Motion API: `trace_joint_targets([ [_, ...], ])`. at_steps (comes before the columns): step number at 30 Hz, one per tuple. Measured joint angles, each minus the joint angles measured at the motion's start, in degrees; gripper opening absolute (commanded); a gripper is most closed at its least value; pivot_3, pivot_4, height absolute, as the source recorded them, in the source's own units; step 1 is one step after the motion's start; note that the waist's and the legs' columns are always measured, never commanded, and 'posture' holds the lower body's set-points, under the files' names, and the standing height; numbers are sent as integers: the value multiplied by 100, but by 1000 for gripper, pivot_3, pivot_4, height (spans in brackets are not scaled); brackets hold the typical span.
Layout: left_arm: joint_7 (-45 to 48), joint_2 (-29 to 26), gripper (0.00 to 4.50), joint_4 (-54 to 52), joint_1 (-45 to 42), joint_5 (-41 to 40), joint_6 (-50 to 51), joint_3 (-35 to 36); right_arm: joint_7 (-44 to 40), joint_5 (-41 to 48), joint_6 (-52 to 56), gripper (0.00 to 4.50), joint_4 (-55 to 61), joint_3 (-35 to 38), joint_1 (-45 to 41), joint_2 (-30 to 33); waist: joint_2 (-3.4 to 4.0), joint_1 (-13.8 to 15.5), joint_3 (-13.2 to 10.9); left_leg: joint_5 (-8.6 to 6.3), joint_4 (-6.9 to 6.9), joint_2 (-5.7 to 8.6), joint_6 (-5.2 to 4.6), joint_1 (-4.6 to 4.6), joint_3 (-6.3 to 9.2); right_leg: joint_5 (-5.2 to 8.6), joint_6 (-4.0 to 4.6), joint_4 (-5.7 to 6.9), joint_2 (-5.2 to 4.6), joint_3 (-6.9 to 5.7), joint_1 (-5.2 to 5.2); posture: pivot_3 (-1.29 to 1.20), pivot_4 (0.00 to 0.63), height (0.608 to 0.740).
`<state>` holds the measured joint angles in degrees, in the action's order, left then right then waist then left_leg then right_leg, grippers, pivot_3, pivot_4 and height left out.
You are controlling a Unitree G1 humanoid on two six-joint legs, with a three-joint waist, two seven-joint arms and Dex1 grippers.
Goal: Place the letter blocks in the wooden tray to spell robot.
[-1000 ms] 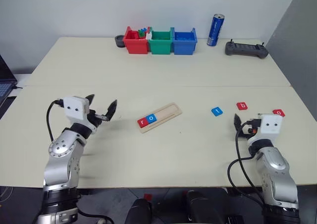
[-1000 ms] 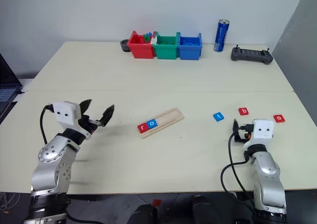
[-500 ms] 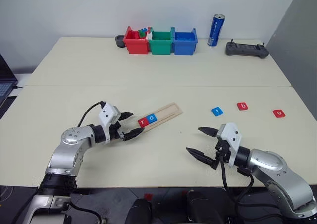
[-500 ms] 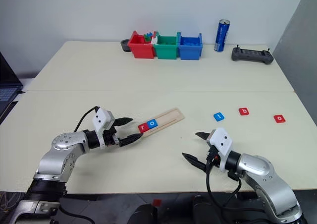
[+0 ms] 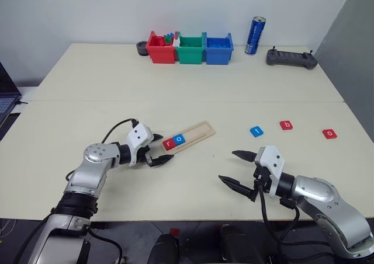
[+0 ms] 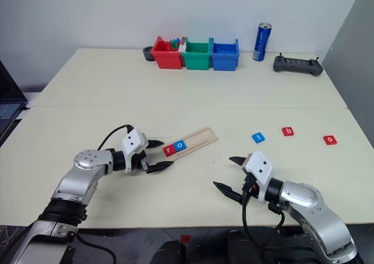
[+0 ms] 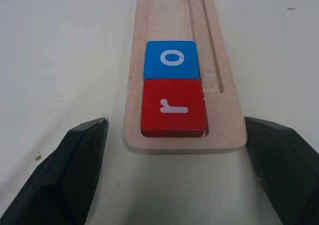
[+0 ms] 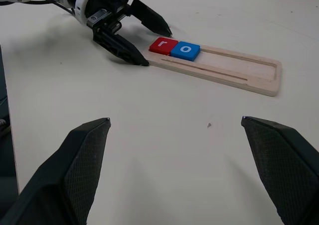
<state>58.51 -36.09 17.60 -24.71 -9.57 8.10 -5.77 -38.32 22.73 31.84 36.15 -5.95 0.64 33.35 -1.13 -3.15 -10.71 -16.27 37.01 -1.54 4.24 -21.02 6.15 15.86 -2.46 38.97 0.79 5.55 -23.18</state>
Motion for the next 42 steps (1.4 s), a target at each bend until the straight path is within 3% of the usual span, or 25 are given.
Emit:
trace_joint_targets([
  [18, 198, 126, 4500, -2, -490, 271, 680, -329, -3, 4, 28, 4468, 12, -85, -41, 6, -3, 43, 3, 0, 4, 3, 0, 1, 1, 0, -1, 0, -1, 0, 5, 0, 150, 740],
  [23, 415, 122, 3426, 84, -705, 441, 638, -538, -2, 5, 38, 4500, 13, -93, -78, 4, -2, 49, 4, 0, 4, 3, 0, 2, 1, 0, 0, 0, -1, 0, 6, 0, 150, 740],
  [31, 561, 121, 3381, 247, -808, 565, 354, -609, 2, 5, 56, 4500, 67, -92, -53, 15, -2, 55, 7, 0, 4, 3, 0, 4, 2, 1, -1, 1, -1, -1, 8, 0, 150, 740],
  [35, 712, 39, 3381, 234, -777, 611, 9, -661, -101, 75, 124, 4500, 166, 3, 36, 291, -3, 51, 7, 0, 3, 3, 0, 3, 0, 0, 0, 0, -1, 1, 7, 0, 150, 740],
  [42, 1526, -353, 3381, -308, -385, 551, -633, -857, -773, 444, 335, 4500, 375, 696, 482, 1357, -3, 47, 8, -1, -1, 0, -2, 4, 1, 0, 5, -1, 0, -1, 7, 0, 150, 740],
])
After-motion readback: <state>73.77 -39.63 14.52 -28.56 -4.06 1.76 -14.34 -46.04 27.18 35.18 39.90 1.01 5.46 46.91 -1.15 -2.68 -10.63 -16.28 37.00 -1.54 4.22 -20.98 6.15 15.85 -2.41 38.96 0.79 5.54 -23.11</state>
